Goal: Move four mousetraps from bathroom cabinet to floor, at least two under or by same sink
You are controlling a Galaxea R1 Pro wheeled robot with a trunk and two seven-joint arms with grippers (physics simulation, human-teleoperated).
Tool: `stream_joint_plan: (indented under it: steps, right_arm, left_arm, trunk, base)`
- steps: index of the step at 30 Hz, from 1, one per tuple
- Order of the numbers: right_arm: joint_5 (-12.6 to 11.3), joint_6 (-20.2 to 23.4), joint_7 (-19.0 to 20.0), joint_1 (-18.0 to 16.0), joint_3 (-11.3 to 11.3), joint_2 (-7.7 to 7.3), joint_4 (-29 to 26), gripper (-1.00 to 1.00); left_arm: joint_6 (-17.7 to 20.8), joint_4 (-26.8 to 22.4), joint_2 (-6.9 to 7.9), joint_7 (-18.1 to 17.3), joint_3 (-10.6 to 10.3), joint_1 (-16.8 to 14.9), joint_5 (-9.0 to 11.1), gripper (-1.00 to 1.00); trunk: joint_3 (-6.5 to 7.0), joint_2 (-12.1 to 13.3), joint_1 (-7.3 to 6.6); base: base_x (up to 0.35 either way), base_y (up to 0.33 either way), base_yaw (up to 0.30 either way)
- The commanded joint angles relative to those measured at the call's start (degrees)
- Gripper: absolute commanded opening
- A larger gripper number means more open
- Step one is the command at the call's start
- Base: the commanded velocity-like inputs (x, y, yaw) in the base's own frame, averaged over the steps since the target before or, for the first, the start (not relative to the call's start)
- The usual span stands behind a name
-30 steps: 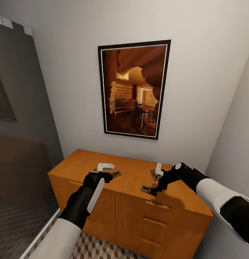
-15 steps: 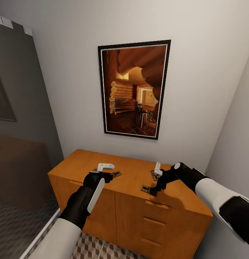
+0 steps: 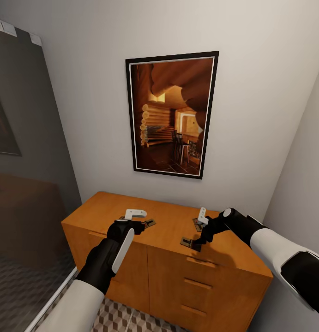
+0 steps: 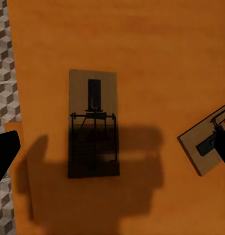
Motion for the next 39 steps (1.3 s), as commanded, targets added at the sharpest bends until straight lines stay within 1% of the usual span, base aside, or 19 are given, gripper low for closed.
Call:
stream_joint_plan:
  steps: [1, 4, 6, 8, 32, 39]
  right_arm:
    - [0.3, 0.4, 0.3, 0.0, -0.2, -0.03, -0.2, 1.0]
    - [0.3, 0.4, 0.3, 0.0, -0.2, -0.03, -0.2, 1.0]
    - [0.3, 0.4, 0.3, 0.0, -0.2, -0.03, -0.2, 1.0]
    - [0.3, 0.4, 0.3, 0.0, -0.2, -0.03, -0.2, 1.0]
    - [0.3, 0.4, 0.2, 0.0, -0.1, -0.02, -0.2, 1.0]
    - [0.3, 0.4, 0.2, 0.0, -0.1, 0.01, -0.2, 1.0]
  left_arm:
    - [0.1, 0.0, 0.0, 0.5, -0.2, -0.1, 0.6, 1.0]
    - [0.1, 0.0, 0.0, 0.3, -0.9, -0.1, 0.6, 1.0]
    - [0.1, 0.0, 0.0, 0.1, -1.8, -0.1, 0.6, 1.0]
    - [0.1, 0.0, 0.0, 0.0, -2.0, -0.1, 0.6, 1.0]
    - [0.1, 0.0, 0.0, 0.0, -2.1, -0.1, 0.6, 1.0]
    - [0.0, 0.0, 0.0, 0.0, -2.1, -0.1, 0.6, 1.0]
  trunk:
    - [-0.1, -0.1, 0.03]
    - [-0.1, -0.1, 0.03]
    - [-0.1, -0.1, 0.03]
    - [-0.1, -0.1, 0.03]
    - [-0.1, -0.1, 0.03]
    - [-0.1, -0.1, 0.03]
  base:
    - [0.0, 0.0, 0.0]
    - [0.0, 0.0, 0.0]
    - [0.0, 0.0, 0.0]
    - [0.0, 0.0, 0.0]
    - [0.0, 0.001, 0.0]
    - [0.0, 0.103, 0.0]
